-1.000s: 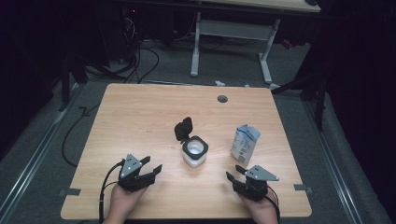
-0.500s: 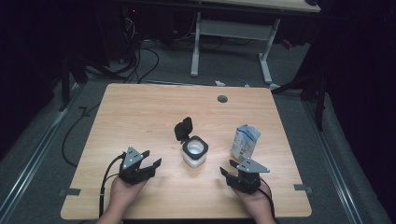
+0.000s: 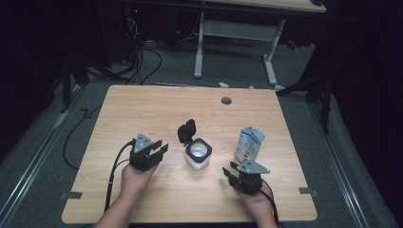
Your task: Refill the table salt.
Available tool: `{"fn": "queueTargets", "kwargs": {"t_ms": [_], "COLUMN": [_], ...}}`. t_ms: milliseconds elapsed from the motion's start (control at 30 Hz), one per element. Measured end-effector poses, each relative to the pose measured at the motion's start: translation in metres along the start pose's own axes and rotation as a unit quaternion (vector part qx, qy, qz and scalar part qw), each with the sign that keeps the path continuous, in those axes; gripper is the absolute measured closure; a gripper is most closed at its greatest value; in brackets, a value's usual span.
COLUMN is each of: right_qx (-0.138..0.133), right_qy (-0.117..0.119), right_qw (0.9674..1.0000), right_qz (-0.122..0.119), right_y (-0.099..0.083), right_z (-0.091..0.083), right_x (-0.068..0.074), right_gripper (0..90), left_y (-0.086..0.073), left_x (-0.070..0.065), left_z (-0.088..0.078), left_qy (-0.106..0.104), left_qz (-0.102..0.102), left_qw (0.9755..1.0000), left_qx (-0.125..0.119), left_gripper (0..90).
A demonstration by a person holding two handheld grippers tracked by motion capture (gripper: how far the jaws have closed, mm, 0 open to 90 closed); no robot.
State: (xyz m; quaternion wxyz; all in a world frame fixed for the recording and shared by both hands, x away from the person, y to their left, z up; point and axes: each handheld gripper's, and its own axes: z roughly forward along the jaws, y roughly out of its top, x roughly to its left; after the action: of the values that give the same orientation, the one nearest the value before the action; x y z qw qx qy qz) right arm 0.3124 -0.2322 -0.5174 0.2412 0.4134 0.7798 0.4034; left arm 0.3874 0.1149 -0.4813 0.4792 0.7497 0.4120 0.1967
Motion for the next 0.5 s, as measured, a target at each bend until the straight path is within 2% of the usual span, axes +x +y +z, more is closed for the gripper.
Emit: {"fn": "queueTargets", "kwargs": {"t_ms": [267, 500], "right_qx": [-0.005, -0.004], "right_qy": [0.001, 0.005], "right_qw": [1.0, 1.0], "right_qz": [0.004, -0.003], "right_y": [-0.004, -0.004], "right_z": [-0.003, -0.002], "right_x": [0.0, 0.005], "right_gripper": [63.3, 63.4], "left_y": [0.022, 0.036], "left_x": [-0.007, -0.013], "left_z": [0.013, 0.015], "left_qy": [-0.004, -0.009], "left_qz": [-0.01, -0.006], "left_qw": [0.9998, 0.9997], "left_qx": [-0.016, -0.023], "left_gripper": [83.4, 87.7]}}
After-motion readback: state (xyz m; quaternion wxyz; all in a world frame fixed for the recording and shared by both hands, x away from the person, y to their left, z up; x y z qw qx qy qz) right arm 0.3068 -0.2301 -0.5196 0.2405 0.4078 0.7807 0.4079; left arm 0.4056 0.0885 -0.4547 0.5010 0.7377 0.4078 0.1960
